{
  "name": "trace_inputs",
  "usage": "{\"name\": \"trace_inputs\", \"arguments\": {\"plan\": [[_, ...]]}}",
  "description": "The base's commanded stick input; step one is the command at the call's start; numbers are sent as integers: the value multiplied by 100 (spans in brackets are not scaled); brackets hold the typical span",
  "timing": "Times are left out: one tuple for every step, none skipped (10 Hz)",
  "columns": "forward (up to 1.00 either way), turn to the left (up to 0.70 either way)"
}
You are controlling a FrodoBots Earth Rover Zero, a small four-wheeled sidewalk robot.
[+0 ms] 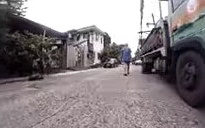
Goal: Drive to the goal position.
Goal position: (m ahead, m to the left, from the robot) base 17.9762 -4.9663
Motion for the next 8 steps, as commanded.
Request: {"name": "trace_inputs", "arguments": {"plan": [[100,-12],[100,0],[100,0],[100,0],[100,0],[100,0],[100,0],[100,0]]}}
